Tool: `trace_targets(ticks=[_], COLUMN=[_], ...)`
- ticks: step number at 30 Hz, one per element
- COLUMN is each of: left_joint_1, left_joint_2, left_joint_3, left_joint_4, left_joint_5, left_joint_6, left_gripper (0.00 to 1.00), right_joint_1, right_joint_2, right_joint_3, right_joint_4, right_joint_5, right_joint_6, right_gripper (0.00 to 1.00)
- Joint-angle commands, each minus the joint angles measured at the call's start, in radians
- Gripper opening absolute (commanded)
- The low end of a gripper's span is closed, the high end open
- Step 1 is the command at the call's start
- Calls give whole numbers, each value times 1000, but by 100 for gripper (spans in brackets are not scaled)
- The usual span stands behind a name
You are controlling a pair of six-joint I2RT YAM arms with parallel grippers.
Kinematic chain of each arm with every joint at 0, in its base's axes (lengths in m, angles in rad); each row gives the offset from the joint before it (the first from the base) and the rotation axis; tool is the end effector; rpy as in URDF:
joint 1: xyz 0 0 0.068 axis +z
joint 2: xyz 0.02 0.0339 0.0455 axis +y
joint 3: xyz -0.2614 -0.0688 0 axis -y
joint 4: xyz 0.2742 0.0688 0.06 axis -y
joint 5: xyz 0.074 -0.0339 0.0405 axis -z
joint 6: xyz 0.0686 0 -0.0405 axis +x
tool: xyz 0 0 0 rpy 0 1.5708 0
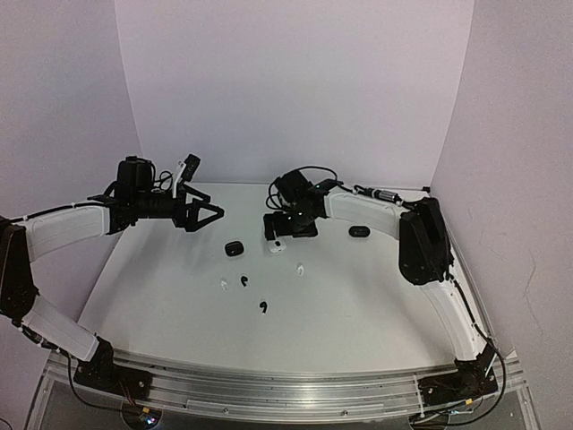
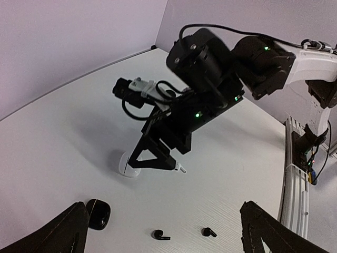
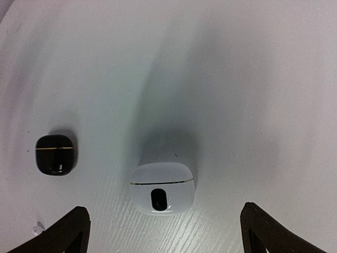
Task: Insert the wireless bluetooth earbuds into the charging case
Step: Pick up the charging case from the center of the board.
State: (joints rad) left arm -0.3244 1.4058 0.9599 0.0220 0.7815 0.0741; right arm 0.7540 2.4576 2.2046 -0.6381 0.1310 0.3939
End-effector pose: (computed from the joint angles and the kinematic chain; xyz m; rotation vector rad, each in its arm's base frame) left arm 0.3279 -0.1612 0.2568 0.8779 1.7751 -0.9365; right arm 0.4379 0.3990 0.1577 -0.3878 2.4516 0.3397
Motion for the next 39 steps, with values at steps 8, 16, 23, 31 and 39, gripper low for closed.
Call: trace_targets(ticks=[8,16,23,31,39], left_joint_1=[5,6,11,14,16], left_joint_2=[-45,-37,-38,-40,-38], left_joint_3=[-4,3,0,2,2], left_joint_4=[39,45,45,43,54], left_joint_5=[2,1,3,6,18], left_joint_6=[-6,-2,-2,0,-23], left_gripper=[99,99,100,99,98], right_joint_1=[23,35,49,49,48], right_joint_2=[122,144,132,137,51], right_joint_3=[50,38,-1,-6,-39], right_joint_4=[18,39,48,62,161], right_joint_5=[54,31,50,63,29], right_joint_6=[-78,-108,-112,-133,-171], right_gripper=[98,84,69,61,46])
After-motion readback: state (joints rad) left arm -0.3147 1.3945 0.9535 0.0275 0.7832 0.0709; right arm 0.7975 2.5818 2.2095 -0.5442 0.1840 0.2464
